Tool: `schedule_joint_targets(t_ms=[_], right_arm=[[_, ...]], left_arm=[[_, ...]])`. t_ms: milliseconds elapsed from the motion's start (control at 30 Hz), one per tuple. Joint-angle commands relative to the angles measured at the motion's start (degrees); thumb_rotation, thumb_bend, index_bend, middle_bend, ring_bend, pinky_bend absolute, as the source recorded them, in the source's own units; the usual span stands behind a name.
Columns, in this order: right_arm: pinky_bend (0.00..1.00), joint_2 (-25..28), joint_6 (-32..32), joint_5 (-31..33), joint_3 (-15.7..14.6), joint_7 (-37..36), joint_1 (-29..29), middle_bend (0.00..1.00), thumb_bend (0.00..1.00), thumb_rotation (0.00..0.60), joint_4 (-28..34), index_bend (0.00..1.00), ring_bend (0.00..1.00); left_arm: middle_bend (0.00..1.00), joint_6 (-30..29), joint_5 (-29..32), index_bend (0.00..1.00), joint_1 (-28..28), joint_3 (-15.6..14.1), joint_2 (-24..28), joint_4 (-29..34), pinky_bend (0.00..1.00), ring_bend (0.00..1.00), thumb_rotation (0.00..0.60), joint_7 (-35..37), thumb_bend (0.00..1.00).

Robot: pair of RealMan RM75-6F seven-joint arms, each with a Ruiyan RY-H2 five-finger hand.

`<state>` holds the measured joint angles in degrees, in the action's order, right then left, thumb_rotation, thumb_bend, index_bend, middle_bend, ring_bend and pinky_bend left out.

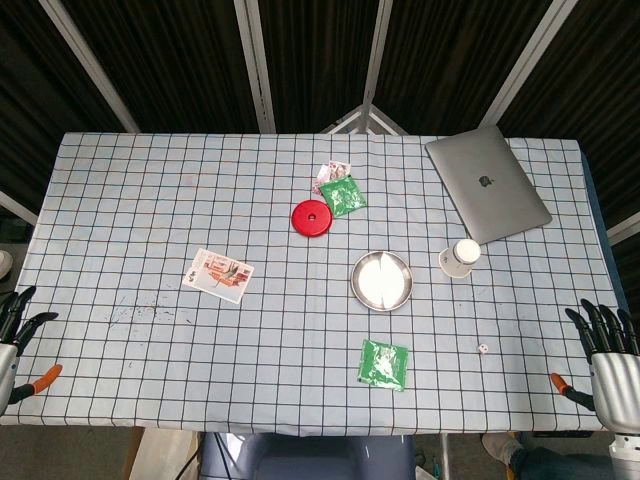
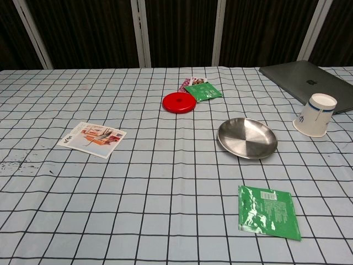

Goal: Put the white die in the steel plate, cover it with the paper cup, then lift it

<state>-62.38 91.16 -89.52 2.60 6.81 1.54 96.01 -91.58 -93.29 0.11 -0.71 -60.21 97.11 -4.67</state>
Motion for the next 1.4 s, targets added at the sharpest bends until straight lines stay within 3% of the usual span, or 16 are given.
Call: schedule_joint_targets(t_ms=[33,533,933,1167,1400], right_arm=[[0.00,0.04,0.17,-0.08,0.01,0.05,0.04,0.10,0.09,0.600,0.07,0.17,0.08],[0.00,-0.42,-0.32,0.35,-0.35,1.20,0.18,0.10,0.09,0.600,0.71,0.19,0.08],[0.00,-5.63,-4.43,3.36,-0.37,4.15,-1.25,0.10,0.09,0.600,0.83,0.32,0.08],[0.00,-8.84,-10.60,4.01,-0.47,3.73,-4.70,0.10,0.09,0.600,-4.43,0.38,0.08],[0.00,-13.45,-11.43,-3.65,-1.42,-0.74,-8.80,0.10,0.10,0.600,-16.92,0.41,0.08]], left_arm=[[0.00,-0.05,-0.23,0.25,-0.01,-0.06,-0.01,0.00,0.13,0.00,0.600,-0.13,0.27],[0.00,-0.45,-0.40,0.25,-0.07,0.17,-0.14,-0.31,0.13,0.00,0.600,0.74,0.27],[0.00,-0.91,-1.33,0.25,0.14,-0.21,-0.27,-0.36,0.13,0.00,0.600,0.60,0.28],[0.00,-0.38,-0.88,0.25,-0.02,-0.16,-0.29,-0.14,0.13,0.00,0.600,0.31,0.27],[0.00,0.71,-0.11,0.24,-0.53,0.14,-0.72,-0.02,0.13,0.00,0.600,-0.81,0.27]])
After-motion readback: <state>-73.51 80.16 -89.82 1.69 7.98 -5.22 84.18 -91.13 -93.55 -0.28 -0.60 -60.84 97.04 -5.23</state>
